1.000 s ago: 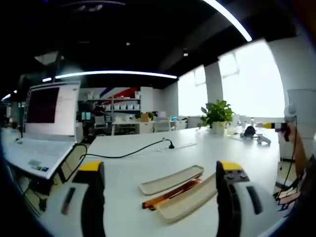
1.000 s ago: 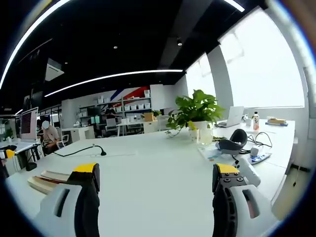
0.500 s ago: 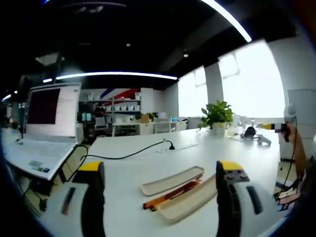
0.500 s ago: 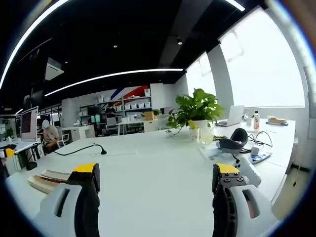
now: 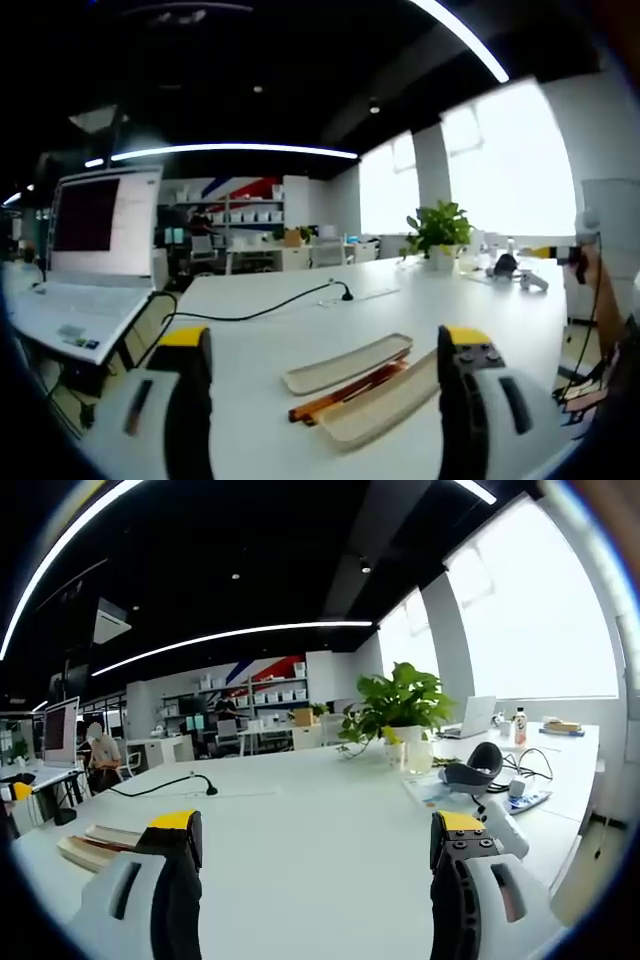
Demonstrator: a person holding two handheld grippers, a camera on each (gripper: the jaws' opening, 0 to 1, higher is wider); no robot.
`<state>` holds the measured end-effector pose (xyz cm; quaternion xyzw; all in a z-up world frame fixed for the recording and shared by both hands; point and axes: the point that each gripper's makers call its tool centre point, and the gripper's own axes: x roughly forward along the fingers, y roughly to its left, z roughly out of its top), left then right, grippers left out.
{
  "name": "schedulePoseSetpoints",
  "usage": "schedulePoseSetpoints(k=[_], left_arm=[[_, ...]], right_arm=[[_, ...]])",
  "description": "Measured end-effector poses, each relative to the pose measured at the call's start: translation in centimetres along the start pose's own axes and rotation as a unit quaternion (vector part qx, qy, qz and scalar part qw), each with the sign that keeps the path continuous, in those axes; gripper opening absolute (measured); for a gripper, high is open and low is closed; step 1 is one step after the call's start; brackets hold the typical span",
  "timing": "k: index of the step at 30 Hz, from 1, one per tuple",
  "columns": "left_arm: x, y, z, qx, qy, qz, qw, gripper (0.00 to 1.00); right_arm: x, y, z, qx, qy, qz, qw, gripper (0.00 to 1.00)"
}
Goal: Arrange the utensils inside the cutlery case until each visible utensil rests in its matching compartment.
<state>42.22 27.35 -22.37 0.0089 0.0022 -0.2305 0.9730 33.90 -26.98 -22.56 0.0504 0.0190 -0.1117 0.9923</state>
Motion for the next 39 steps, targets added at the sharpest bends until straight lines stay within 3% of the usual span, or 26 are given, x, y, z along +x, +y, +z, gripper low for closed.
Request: schedulePoseSetpoints(k=[16,26,35,39], left_arm=[[0.0,-0.3,-0.3,0.0,0.005,-0.007,1.0,0.99],[-0.4,0.0,0.3,0.011,0.003,-0.003,0.9999,0.99],[-0.3,0.4,0.6,-0.004,0.0,-0.012,0.9999,0.95],[-0.2,0.6,1.2,-0.007,-0.003,-0.016,0.9998,0.89]], right_arm=[[-0.1,0.4,0.0,-0.001,-0.003,0.006,1.0,0.99],[0.3,1.9,0.0,-0.014,-0.002,0.02,0.9997,0.99],[0.8,3.7,0.7,-0.025,-0.007,0.045,0.9986,0.99],[1.7,6.0,0.9,-0.043,-0.009,0.085,0.9954,0.96]])
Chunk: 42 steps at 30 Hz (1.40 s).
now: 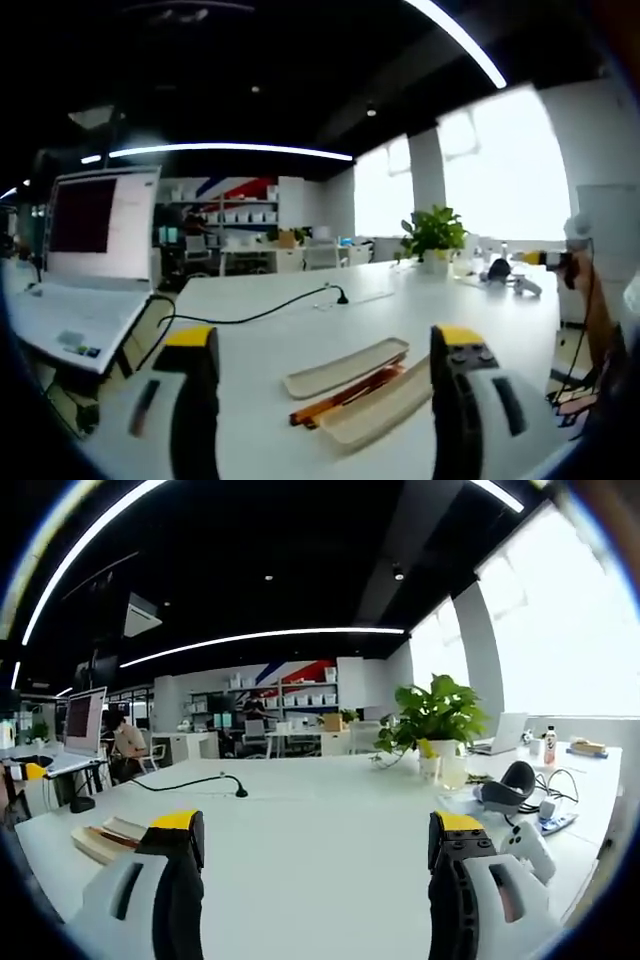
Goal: Arrange the utensils inside the cutlery case until each visible utensil rests in its matching compartment.
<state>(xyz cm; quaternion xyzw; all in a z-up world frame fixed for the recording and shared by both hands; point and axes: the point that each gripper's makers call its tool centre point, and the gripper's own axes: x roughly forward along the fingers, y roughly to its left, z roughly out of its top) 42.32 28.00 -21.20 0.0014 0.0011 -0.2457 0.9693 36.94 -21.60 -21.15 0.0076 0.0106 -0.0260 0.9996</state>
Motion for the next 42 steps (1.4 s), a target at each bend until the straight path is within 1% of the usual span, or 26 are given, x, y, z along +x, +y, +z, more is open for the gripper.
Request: schedulePoseSetpoints(k=[3,6,8,10,13,15,17,19,20,22,24,28,30,32,34,36,38,39,40,41,42], left_arm=[[0.3,0.3,0.2,0.02,0.009,-0.002,0.9998,0.81],[0.8,0.2,-0.2,0.049,0.034,-0.018,0.9981,0.8],[1.2,0.2,-0.6,0.06,0.051,-0.027,0.9965,0.8],[1.6,0.1,-0.7,0.073,0.062,-0.038,0.9947,0.78],[2.1,0.2,-0.6,0.086,0.068,-0.048,0.9928,0.72],[2.4,0.3,-0.5,0.092,0.07,-0.054,0.9918,0.69],[2.7,0.3,-0.8,0.097,0.084,-0.067,0.9895,0.65],[3.1,0.2,-1.2,0.109,0.099,-0.084,0.9854,0.59],[3.2,0.3,-1.7,0.113,0.113,-0.09,0.9831,0.57],[3.8,0.4,-2.3,0.123,0.129,-0.099,0.9789,0.54],[4.0,0.4,-3.2,0.134,0.154,-0.112,0.9725,0.52],[4.7,0.6,-5.3,0.163,0.203,-0.135,0.956,0.49],[5.4,0.9,-6.0,0.176,0.218,-0.134,0.9504,0.49],[5.7,1.1,-6.7,0.192,0.235,-0.14,0.9426,0.48],[6.2,1.3,-7.0,0.198,0.242,-0.142,0.9392,0.47],[6.5,1.4,-7.4,0.203,0.253,-0.148,0.9342,0.43],[6.7,1.4,-7.9,0.21,0.263,-0.155,0.9288,0.39],[6.8,1.5,-8.1,0.213,0.268,-0.159,0.9261,0.39],[7.0,1.6,-8.4,0.214,0.273,-0.16,0.9242,0.4],[7.1,1.9,-8.7,0.216,0.28,-0.16,0.9215,0.39],[7.2,1.9,-9.0,0.22,0.286,-0.163,0.9184,0.39]], right_arm=[[1.0,1.8,0.2,-0.016,0.008,0.037,0.9992,0.96],[2.3,3.5,0.9,-0.037,0.01,0.065,0.9972,0.96],[3.0,4.6,1.3,-0.049,0.013,0.087,0.9949,0.96],[3.7,5.8,1.6,-0.063,0.016,0.11,0.9918,0.95],[4.5,7.3,2.0,-0.082,0.015,0.138,0.987,0.93],[4.9,8.5,2.2,-0.086,0.017,0.156,0.9839,0.93],[5.4,9.6,2.1,-0.096,0.023,0.177,0.9792,0.93],[5.9,10.6,1.7,-0.111,0.034,0.197,0.9736,0.92],[6.2,11.2,1.3,-0.117,0.042,0.207,0.9705,0.91],[6.5,11.9,0.7,-0.124,0.054,0.22,0.9661,0.9],[6.7,12.4,0.5,-0.125,0.054,0.225,0.9648,0.9],[7.1,13.5,0.0,-0.138,0.058,0.244,0.9582,0.88],[7.1,14.6,0.3,-0.142,0.048,0.268,0.9518,0.87],[7.2,15.4,0.3,-0.136,0.049,0.287,0.9468,0.85],[7.5,16.2,0.2,-0.136,0.054,0.302,0.9421,0.84],[7.8,16.9,-0.1,-0.143,0.061,0.315,0.9364,0.83],[8.3,17.5,0.0,-0.139,0.058,0.318,0.9361,0.78],[8.4,18.2,0.0,-0.138,0.057,0.328,0.9328,0.75],[8.3,18.8,-0.1,-0.143,0.061,0.342,0.9267,0.74],[8.2,19.4,-0.4,-0.149,0.069,0.358,0.9191,0.74],[8.3,20.0,-0.5,-0.157,0.072,0.365,0.915,0.75]])
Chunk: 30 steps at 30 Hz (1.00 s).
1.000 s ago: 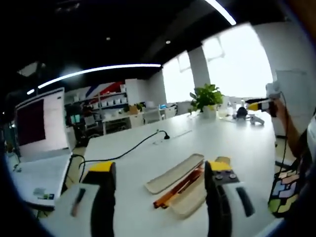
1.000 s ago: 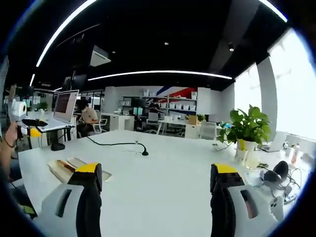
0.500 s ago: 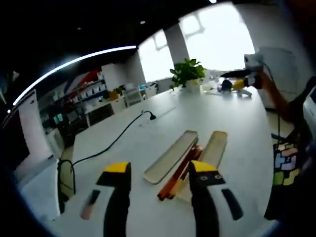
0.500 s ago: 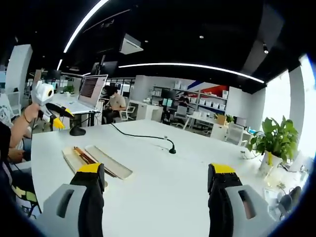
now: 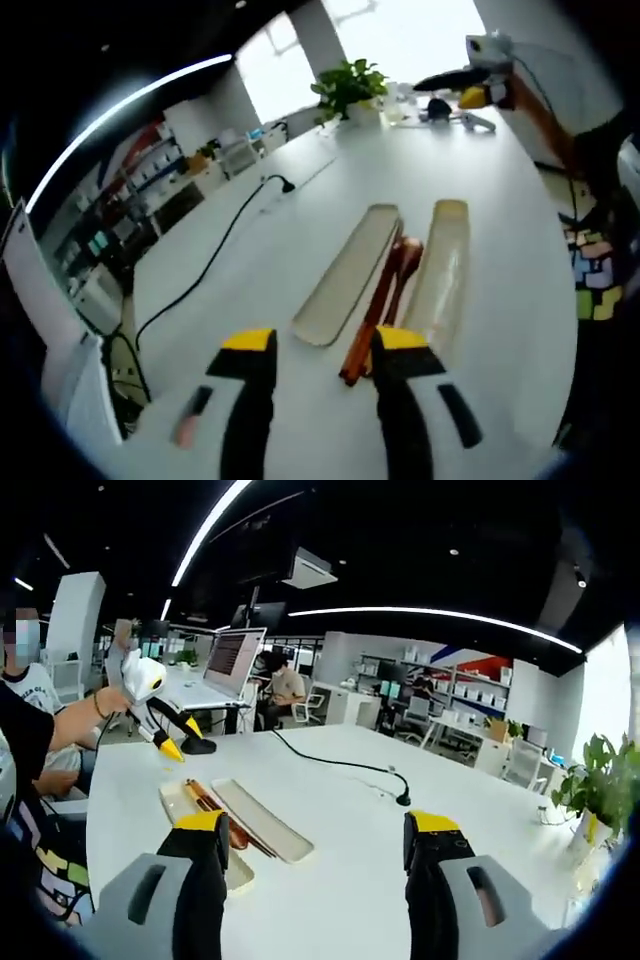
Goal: Arrange the utensils inside the cutlery case until each visible utensil rests in its matching compartment.
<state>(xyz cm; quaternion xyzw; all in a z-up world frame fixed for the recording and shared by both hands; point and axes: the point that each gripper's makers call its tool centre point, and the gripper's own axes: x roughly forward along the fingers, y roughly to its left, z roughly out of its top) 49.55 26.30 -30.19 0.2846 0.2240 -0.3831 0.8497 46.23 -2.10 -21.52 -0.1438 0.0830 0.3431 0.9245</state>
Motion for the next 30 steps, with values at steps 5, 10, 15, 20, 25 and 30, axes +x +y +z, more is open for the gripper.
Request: schedulePoseSetpoints(k=[5,10,15,20,25,30], left_arm=[[1.1,0.1,-0.8,0.012,0.03,-0.015,0.9994,0.39],[2.0,0.2,-1.6,0.024,0.058,-0.031,0.9975,0.35],[2.8,0.0,-2.5,0.039,0.088,-0.042,0.9945,0.29],[3.5,-0.3,-3.3,0.046,0.113,-0.061,0.9907,0.29],[4.0,-0.4,-4.2,0.053,0.134,-0.07,0.9871,0.28],[4.4,-0.3,-4.7,0.065,0.153,-0.077,0.9831,0.26]], right_arm=[[2.1,0.9,1.0,-0.068,0.016,0.021,0.9973,0.74],[3.8,3.7,1.6,-0.09,0.014,0.101,0.9908,0.69],[5.3,4.9,1.4,-0.116,0.033,0.137,0.9833,0.67],[6.8,5.1,0.9,-0.134,0.052,0.155,0.9774,0.61],[7.8,5.0,-0.3,-0.154,0.076,0.168,0.9708,0.56],[8.4,4.5,-1.3,-0.171,0.094,0.163,0.9673,0.55]])
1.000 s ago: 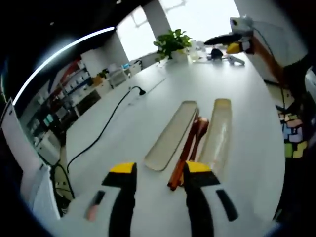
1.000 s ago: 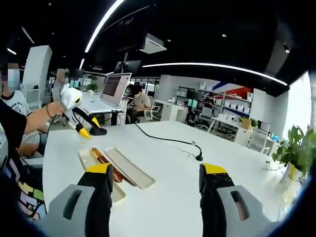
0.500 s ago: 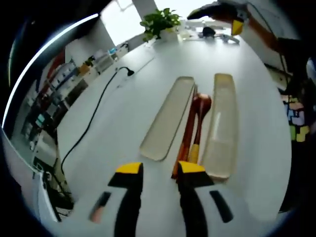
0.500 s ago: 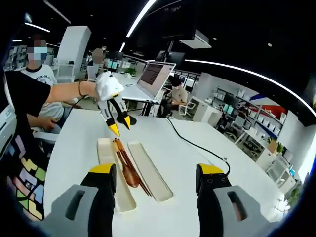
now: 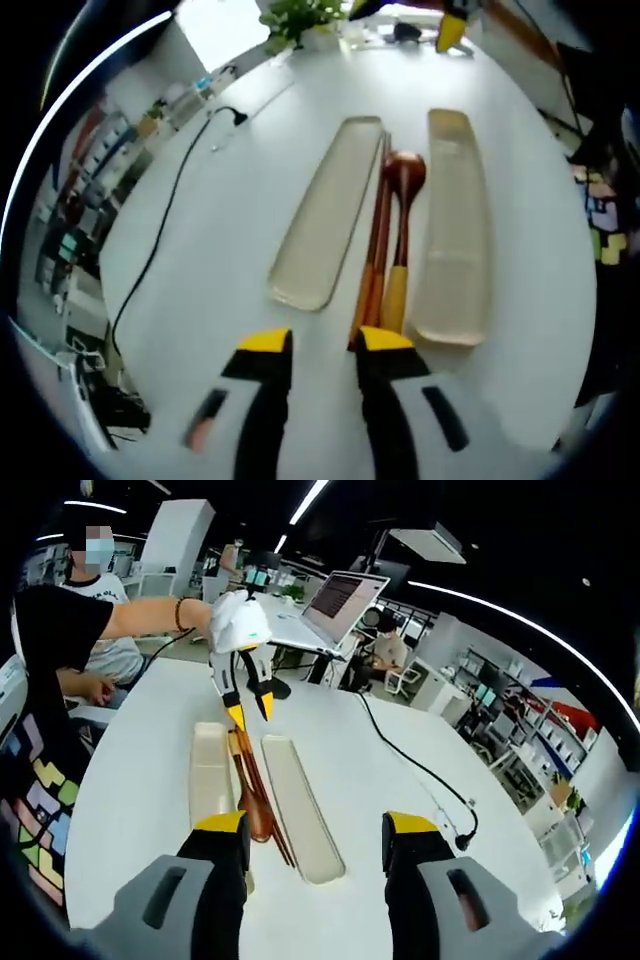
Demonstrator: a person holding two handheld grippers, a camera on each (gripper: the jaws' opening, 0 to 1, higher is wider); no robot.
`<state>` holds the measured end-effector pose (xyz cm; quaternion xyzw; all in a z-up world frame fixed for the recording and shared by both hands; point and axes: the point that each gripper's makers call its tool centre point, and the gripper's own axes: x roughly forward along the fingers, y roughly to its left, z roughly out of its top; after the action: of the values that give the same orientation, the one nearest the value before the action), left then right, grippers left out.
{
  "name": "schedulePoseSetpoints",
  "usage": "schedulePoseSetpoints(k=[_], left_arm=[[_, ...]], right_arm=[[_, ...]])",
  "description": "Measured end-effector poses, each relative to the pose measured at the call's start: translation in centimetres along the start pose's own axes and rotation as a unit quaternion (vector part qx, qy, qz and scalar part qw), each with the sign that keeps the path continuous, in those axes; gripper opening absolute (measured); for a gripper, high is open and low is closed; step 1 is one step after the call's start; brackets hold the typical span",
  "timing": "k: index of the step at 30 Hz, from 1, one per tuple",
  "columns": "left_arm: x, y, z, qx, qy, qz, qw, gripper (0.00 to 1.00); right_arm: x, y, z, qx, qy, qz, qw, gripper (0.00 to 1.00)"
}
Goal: Arrange the utensils inside the cutlery case until each visible utensil rests in its matching compartment.
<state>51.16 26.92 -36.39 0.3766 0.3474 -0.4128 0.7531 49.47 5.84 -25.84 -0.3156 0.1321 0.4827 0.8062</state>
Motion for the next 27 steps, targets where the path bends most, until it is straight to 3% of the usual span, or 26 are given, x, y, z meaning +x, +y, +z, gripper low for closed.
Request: schedulePoseSetpoints(k=[6,11,15,20,27], left_arm=[[0.2,-0.4,0.1,0.01,0.017,-0.023,0.9995,0.25],[0.4,-0.9,-0.3,0.042,0.06,-0.045,0.9963,0.25],[0.7,-0.6,0.1,0.052,0.067,-0.036,0.9957,0.25],[0.9,-1.0,-0.2,0.054,0.085,-0.054,0.9934,0.2],[1.1,-1.6,-0.2,0.036,0.08,-0.088,0.9923,0.1]], right_arm=[[-0.1,-0.6,-0.6,-0.007,0.015,-0.006,0.9998,0.55],[0.9,-1.1,-0.8,-0.022,0.032,0.0,0.9993,0.55],[2.5,-0.8,-0.5,-0.021,0.037,0.023,0.9988,0.52],[4.8,0.4,0.6,-0.038,0.04,0.059,0.9967,0.44],[8.1,2.7,1.5,-0.045,0.043,0.111,0.9918,0.37]])
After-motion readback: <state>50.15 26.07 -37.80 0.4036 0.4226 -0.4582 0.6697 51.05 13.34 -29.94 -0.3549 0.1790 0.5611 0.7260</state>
